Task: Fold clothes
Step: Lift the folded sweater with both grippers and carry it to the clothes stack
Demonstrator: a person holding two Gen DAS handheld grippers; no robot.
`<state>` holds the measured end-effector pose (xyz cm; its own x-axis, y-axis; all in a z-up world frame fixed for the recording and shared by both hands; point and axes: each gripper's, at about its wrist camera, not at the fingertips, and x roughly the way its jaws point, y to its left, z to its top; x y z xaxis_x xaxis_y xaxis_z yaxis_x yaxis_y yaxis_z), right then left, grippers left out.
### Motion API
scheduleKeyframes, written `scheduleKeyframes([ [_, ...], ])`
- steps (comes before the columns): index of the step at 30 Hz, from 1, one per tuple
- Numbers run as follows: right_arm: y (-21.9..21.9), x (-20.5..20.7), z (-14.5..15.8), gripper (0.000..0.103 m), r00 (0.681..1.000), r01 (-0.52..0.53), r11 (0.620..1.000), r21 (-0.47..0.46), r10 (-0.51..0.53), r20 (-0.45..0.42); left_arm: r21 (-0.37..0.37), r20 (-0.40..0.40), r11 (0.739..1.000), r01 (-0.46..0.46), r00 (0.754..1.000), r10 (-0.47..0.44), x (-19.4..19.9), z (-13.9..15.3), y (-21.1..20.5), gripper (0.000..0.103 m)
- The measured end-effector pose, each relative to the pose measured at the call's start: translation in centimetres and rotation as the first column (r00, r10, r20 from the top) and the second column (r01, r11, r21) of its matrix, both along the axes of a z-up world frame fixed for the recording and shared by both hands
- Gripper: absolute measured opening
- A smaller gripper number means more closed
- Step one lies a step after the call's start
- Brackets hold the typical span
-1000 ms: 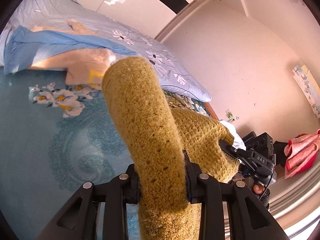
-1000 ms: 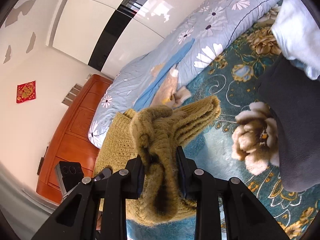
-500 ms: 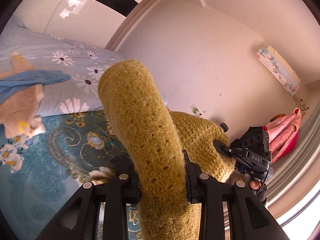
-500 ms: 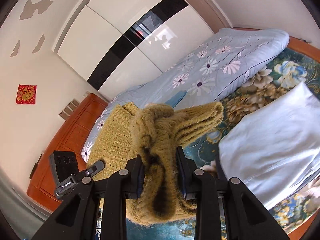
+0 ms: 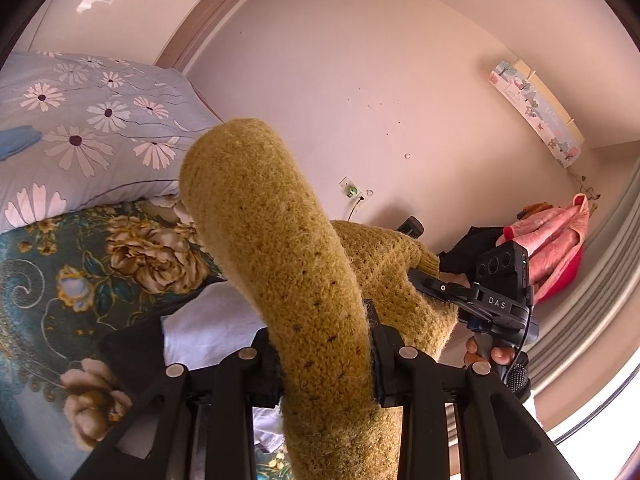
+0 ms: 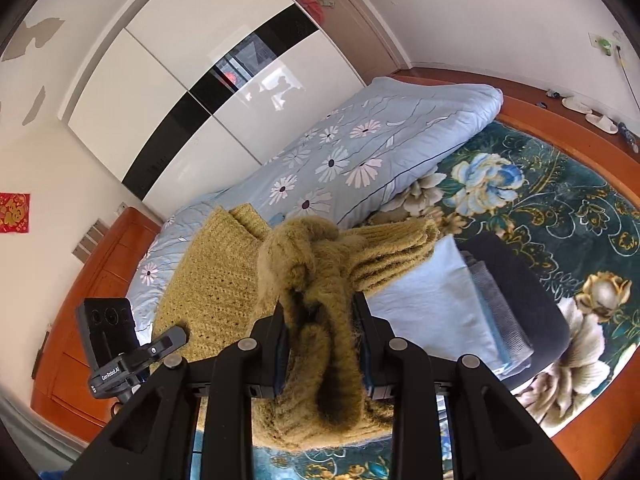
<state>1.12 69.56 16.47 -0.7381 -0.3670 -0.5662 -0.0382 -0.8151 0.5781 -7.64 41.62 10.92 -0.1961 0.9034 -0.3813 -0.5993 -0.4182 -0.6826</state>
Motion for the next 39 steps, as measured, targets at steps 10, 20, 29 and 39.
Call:
scheduleKeyframes([
  [10,5.2,-1.2,-5.1,0.030,0.997,-0.072,0.997,-0.039,0.072,0.002,-0.001,-0.053,1.000,-0.021,0.998,0.021,3.7,-5.5,2.3,0.034],
  [20,7.1,-0.8,-11.8,0.031,0.997,-0.021,0.990,-0.138,0.032,0.077,-0.020,0.106,0.999,-0.041,0.993,0.043,2.7,-10.9,1.7,0.046],
  [29,7.1,0.1,-8.4,0.030,0.999,-0.028,0.992,-0.126,0.025,-0.020,0.006,-0.096,0.999,-0.031,0.995,0.032,3.5,-4.2,2.8,0.035],
  [39,7.6,-0.9,-4.9,0.029,0.997,-0.026,0.996,-0.083,0.020,-0.079,0.076,-0.096,0.996,-0.041,0.994,0.048,1.0,-2.7,2.7,0.035],
])
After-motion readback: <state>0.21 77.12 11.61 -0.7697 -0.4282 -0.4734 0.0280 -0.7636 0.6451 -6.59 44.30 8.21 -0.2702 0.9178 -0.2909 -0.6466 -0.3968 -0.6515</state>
